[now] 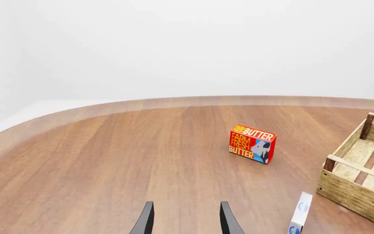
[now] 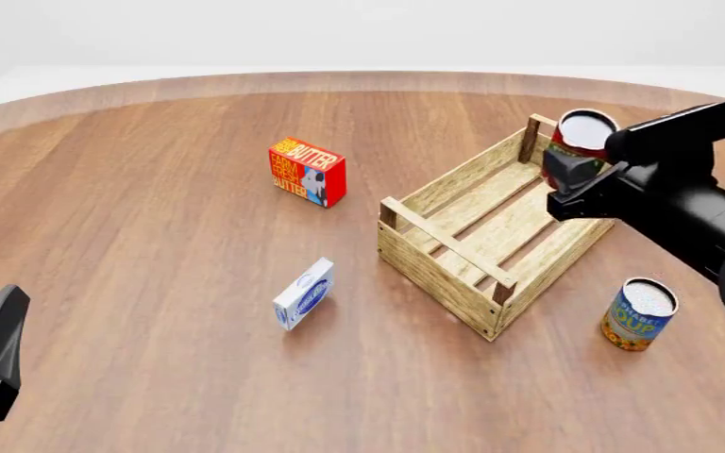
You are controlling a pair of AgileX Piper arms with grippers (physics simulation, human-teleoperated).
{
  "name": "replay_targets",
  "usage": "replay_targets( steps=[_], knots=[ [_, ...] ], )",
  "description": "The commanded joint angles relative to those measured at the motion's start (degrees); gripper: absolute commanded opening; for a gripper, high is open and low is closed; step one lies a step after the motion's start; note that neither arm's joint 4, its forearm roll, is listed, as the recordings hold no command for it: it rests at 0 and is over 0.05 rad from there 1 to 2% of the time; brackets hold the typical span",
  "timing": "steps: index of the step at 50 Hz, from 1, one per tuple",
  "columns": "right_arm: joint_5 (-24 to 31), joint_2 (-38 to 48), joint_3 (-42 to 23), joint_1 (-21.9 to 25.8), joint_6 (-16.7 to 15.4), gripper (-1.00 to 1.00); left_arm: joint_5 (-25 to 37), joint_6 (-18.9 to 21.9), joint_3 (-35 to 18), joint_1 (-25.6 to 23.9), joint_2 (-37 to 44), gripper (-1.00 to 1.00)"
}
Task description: Pick up the tomato sauce, and put it in the wooden tray.
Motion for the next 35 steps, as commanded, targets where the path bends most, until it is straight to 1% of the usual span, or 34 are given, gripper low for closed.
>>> replay_targets(
  steps=[1, 18, 22, 35],
  knots=[
    [-0.1, 4.2, -3.6, 0.6, 0.5, -1.0, 0.0, 0.0, 0.0, 0.0, 0.0, 1.0],
    [0.0, 10.3, -7.7, 0.7, -0.5, -1.0, 0.0, 0.0, 0.0, 0.0, 0.0, 1.0],
    [0.0, 10.3, -7.6, 0.7, -0.6, -1.0, 0.0, 0.0, 0.0, 0.0, 0.0, 1.0],
    [-0.6, 15.4, -9.9, 1.5, -1.1, -1.0, 0.0, 0.0, 0.0, 0.0, 0.0, 1.0]
  ],
)
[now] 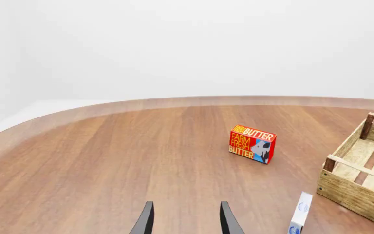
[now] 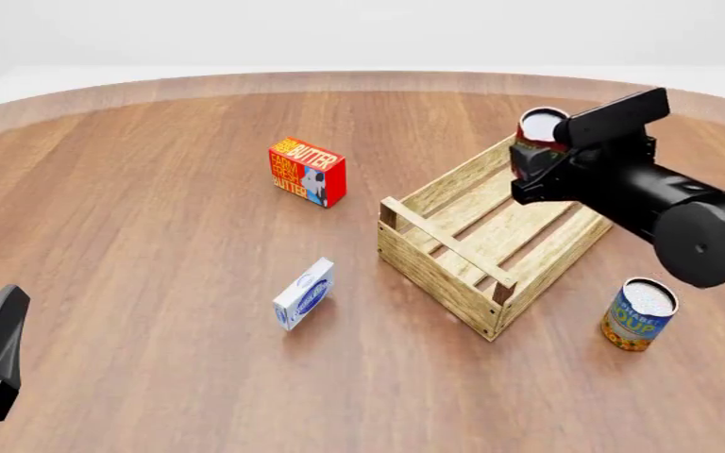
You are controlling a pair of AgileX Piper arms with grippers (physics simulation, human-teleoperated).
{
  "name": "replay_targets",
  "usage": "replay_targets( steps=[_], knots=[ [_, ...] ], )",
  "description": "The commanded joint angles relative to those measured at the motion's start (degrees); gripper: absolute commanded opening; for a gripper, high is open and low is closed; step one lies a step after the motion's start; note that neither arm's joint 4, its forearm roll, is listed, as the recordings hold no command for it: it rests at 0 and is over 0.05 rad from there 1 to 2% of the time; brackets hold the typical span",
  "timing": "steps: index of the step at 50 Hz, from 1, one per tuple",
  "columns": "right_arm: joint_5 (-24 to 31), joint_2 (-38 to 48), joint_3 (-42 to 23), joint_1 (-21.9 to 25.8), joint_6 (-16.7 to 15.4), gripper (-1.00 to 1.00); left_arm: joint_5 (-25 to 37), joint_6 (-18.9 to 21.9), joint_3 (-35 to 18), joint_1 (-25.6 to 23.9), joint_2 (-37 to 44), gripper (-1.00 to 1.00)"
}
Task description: Pick up the tomato sauce, and put it in the wooden tray.
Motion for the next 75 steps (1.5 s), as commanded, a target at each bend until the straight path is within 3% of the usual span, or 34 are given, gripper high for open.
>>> replay_targets(
  steps=[1, 27, 55, 75],
  knots=[
    [-0.3, 3.6, -2.2, 0.3, 0.5, -1.0, 0.0, 0.0, 0.0, 0.0, 0.0, 1.0],
    [-0.6, 12.1, -8.2, -1.0, 0.0, -1.0, 0.0, 0.0, 0.0, 0.0, 0.0, 1.0],
    [-4.3, 18.4, -8.0, -2.6, 0.1, -1.0, 0.0, 0.0, 0.0, 0.0, 0.0, 1.0],
    [-2.8, 21.4, -9.8, -2.6, -1.4, -1.0, 0.0, 0.0, 0.0, 0.0, 0.0, 1.0]
  ],
)
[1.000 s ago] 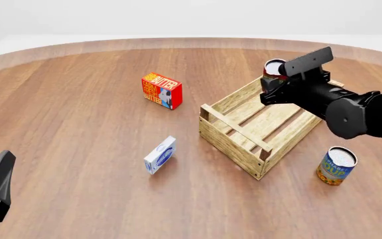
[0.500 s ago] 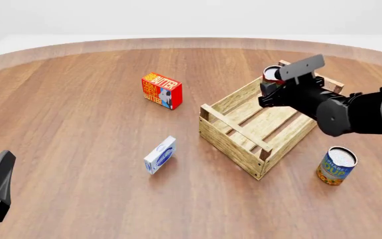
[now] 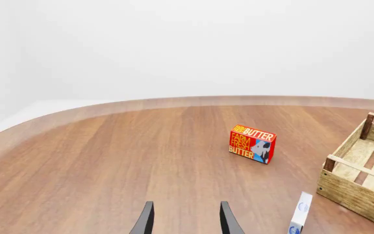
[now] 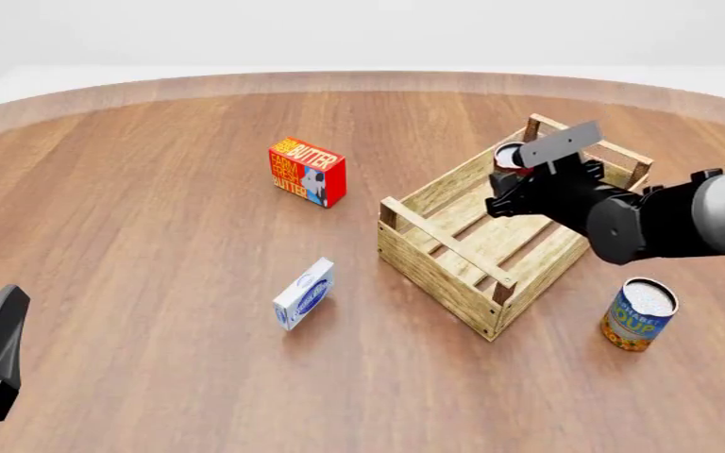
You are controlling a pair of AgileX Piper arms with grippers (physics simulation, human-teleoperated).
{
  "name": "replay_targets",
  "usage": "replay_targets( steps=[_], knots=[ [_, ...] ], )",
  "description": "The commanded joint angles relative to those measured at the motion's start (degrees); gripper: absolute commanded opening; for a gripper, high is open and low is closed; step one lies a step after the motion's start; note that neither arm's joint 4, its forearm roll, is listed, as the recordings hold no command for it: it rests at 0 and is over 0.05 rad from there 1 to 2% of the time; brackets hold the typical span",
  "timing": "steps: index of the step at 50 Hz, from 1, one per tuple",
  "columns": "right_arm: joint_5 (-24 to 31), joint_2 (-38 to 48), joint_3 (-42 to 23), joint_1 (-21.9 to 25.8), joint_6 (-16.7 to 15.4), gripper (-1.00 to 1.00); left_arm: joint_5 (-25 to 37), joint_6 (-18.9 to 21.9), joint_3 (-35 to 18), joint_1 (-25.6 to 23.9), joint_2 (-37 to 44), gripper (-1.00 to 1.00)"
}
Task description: Pick up the tomato sauce, and put it in the wooden tray.
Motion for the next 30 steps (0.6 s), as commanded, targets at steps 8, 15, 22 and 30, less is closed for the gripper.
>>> replay_targets(
  steps=[8, 15, 22, 30],
  knots=[
    [1.7, 1.7, -1.7, -0.2, -0.3, -1.0, 0.0, 0.0, 0.0, 0.0, 0.0, 1.0],
    [2.6, 2.5, -2.8, -0.5, -0.9, -1.0, 0.0, 0.0, 0.0, 0.0, 0.0, 1.0],
    [3.3, 3.1, -3.2, -0.5, -1.3, -1.0, 0.0, 0.0, 0.0, 0.0, 0.0, 1.0],
    [3.3, 3.1, -3.2, -0.5, -1.3, -1.0, 0.0, 0.0, 0.0, 0.0, 0.0, 1.0]
  ],
)
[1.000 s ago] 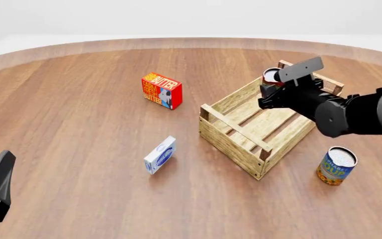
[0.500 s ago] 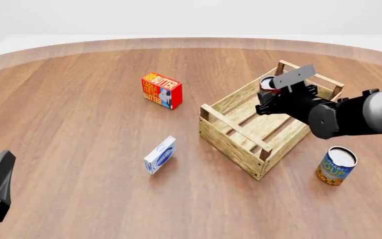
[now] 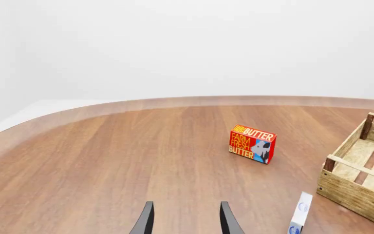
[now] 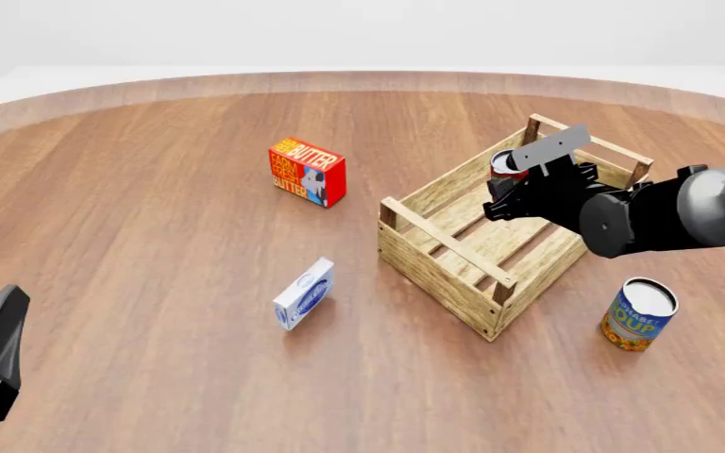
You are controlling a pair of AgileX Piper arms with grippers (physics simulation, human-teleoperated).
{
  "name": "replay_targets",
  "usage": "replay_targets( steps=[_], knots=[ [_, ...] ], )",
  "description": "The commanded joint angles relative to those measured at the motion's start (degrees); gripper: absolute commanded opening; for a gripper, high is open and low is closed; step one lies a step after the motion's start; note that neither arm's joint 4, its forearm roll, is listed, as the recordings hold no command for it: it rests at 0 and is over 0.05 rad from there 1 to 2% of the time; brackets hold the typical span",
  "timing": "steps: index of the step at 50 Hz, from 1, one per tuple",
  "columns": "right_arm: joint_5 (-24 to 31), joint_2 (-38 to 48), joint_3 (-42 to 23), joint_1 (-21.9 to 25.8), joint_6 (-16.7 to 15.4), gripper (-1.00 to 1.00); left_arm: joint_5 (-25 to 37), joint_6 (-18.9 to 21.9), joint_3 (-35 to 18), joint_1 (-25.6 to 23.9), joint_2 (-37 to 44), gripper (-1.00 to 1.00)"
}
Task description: Pick up the tomato sauce, and put it in the wooden tray.
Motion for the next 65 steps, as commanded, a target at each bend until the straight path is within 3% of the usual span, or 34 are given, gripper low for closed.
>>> replay_targets(
  steps=[1, 65],
  knots=[
    [0.4, 0.3, -0.6, -0.1, 0.6, -1.0, 0.0, 0.0, 0.0, 0.0, 0.0, 1.0],
    [-0.8, 7.0, 0.1, -0.6, 0.0, -1.0, 0.0, 0.0, 0.0, 0.0, 0.0, 1.0]
  ],
)
